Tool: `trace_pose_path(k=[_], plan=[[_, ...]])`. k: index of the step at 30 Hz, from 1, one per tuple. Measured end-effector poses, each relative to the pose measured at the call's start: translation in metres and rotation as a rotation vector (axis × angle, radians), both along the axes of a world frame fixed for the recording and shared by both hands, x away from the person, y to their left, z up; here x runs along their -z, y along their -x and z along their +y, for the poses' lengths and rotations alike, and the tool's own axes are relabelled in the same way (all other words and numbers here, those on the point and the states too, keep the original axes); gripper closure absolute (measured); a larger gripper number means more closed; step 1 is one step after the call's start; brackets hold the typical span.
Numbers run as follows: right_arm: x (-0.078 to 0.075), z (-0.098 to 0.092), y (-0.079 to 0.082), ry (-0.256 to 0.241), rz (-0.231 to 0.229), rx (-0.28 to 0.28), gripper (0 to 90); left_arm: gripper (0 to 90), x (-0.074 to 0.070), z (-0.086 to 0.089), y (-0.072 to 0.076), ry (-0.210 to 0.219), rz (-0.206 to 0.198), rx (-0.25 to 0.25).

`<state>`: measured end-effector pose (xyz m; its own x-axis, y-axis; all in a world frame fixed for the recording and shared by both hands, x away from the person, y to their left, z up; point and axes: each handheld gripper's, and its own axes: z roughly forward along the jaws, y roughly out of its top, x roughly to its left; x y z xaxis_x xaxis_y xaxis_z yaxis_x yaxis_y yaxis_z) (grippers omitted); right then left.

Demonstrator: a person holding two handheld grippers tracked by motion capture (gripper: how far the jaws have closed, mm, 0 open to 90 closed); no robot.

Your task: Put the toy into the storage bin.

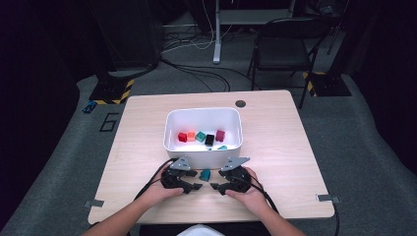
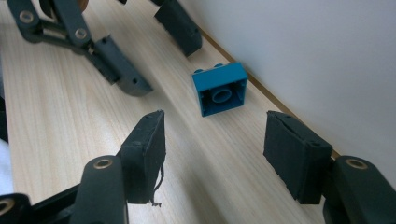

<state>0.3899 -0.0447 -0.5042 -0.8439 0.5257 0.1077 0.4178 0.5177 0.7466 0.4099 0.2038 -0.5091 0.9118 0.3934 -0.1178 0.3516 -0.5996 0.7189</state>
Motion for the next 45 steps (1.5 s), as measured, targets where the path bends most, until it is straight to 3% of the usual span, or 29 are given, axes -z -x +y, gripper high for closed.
trace_pose_path(k=[8, 13, 17, 24, 28, 37, 40, 45], plan=[[0.003, 0.008, -0.001, 0.029, -0.011, -0.024, 38.9, 40.5, 0.007, -0.013, -0.004, -0.009, 0.009, 0.043], [-0.003, -0.005, 0.003, 0.03, -0.016, -0.002, 39.0, 40.7, 0.008, -0.027, 0.002, 0.016, 0.011, 0.091], [-0.007, -0.016, 0.006, 0.035, -0.024, 0.012, 39.0, 41.0, 0.007, -0.039, 0.01, -0.007, -0.018, 0.121], [-0.01, -0.032, 0.012, 0.03, -0.036, 0.028, 38.9, 40.8, -0.002, -0.044, 0.014, -0.03, -0.08, 0.041], [-0.009, -0.036, 0.014, 0.02, -0.037, 0.036, 38.8, 40.7, -0.003, -0.045, 0.011, -0.04, -0.087, 0.011], [-0.01, -0.039, 0.015, 0.002, -0.035, 0.051, 38.8, 41.0, 0.002, -0.057, 0.004, -0.04, -0.091, -0.004], [-0.009, -0.041, 0.015, 0.0, -0.039, 0.052, 38.8, 45.2, 0.005, -0.061, 0.002, -0.073, -0.104, 0.001], [-0.007, -0.041, 0.015, 0.007, -0.046, 0.052, 38.8, 55.0, 0.008, -0.064, 0.0, -0.077, -0.098, 0.003]])
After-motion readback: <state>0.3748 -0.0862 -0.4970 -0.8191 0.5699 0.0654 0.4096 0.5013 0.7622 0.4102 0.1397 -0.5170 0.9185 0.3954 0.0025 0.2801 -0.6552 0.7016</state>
